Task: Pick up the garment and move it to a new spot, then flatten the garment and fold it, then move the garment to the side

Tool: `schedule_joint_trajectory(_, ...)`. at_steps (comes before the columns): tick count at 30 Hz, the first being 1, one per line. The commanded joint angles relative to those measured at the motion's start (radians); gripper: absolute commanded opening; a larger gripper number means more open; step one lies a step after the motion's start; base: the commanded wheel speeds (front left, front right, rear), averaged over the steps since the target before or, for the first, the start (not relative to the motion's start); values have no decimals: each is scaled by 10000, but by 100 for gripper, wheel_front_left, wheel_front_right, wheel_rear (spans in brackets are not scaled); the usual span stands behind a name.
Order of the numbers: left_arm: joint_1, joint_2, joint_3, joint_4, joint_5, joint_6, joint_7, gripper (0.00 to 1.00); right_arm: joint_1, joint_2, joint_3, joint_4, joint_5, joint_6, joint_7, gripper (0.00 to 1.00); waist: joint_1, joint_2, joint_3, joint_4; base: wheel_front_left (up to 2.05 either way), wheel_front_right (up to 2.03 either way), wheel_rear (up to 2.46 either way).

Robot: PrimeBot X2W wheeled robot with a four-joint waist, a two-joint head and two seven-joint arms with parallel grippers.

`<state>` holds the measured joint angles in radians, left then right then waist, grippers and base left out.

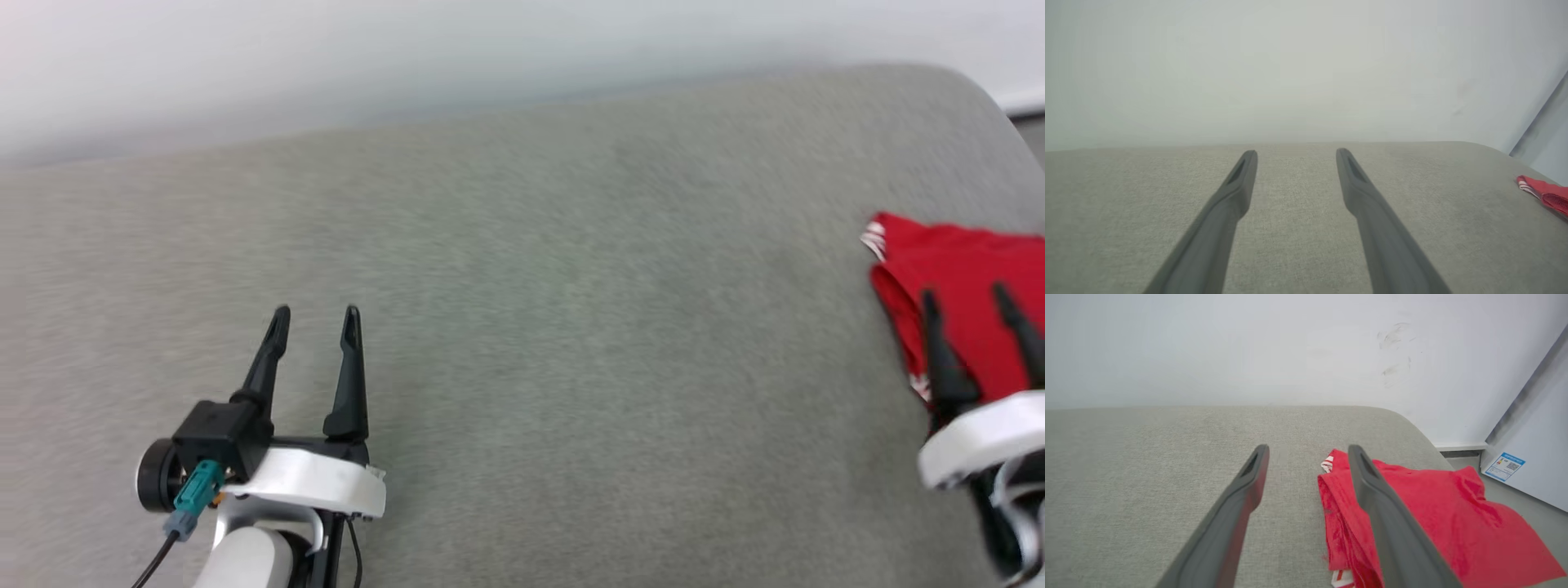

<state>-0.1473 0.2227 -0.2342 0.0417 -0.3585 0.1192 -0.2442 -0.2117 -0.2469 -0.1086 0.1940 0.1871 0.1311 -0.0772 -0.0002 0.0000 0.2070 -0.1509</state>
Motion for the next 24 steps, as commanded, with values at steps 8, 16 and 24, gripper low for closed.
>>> schedule_joint_trajectory(8,672,107,318,679,-17,-3,-168,100,1650,837,306,-1830,-138,-8,289,100,2,0,-1349,1327,0,0,0)
schedule_joint_trajectory(16,1679,81,361,1107,25,-145,-219,100,3146,1384,447,-3268,-378,-8,809,100,2,0,-2235,1403,0,0,0)
schedule_joint_trajectory(24,2026,-4,408,1113,88,-257,-226,100,3629,1476,552,-3781,-377,-8,1027,100,2,0,-2446,1320,0,0,0)
